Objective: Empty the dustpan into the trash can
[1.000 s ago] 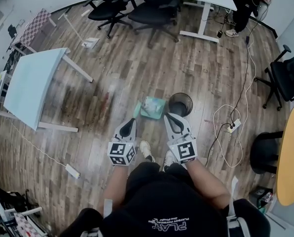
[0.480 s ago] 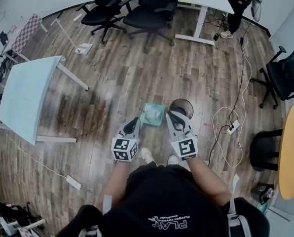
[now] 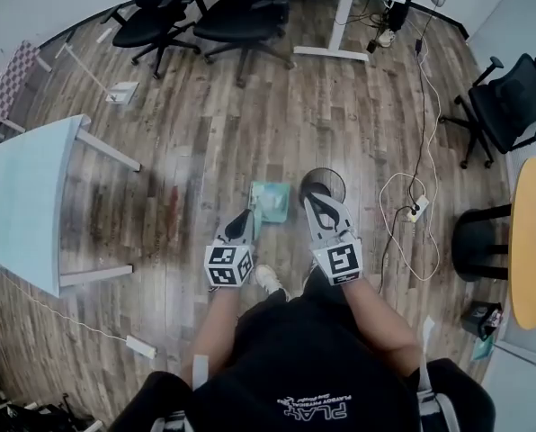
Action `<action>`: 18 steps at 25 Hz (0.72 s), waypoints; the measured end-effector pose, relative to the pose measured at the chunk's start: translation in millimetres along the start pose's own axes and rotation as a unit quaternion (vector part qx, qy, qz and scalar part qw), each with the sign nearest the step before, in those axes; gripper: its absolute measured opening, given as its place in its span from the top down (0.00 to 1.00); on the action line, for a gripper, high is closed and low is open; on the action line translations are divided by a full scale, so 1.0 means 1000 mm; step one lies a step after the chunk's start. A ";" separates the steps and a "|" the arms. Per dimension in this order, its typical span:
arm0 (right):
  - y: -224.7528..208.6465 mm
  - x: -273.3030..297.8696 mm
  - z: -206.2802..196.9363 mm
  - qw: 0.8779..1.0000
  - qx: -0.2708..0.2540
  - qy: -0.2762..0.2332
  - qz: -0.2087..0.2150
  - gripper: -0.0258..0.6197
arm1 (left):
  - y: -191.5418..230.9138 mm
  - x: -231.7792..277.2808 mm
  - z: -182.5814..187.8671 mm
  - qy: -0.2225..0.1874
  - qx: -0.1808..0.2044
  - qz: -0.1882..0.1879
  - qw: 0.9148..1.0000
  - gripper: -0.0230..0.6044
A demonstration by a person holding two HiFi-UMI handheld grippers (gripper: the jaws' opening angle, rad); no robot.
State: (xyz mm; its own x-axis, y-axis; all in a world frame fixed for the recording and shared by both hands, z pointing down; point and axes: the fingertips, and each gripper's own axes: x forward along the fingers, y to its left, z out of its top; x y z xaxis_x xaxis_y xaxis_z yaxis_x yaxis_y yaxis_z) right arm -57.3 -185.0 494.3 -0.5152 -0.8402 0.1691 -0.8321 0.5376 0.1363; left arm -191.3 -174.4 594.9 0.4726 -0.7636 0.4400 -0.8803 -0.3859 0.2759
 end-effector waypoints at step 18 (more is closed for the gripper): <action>-0.009 0.029 -0.105 0.993 0.071 0.091 0.032 0.92 | 0.023 0.070 -0.064 0.144 0.067 0.046 0.986 0.92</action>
State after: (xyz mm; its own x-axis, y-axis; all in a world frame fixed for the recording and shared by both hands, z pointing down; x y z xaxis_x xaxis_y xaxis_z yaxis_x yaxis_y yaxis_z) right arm -43.3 -207.1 601.0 -0.5333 -0.7708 0.3486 -0.8260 0.5635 -0.0177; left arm -175.8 -203.8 687.2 0.3659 -0.6268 0.6879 -0.9083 -0.4014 0.1174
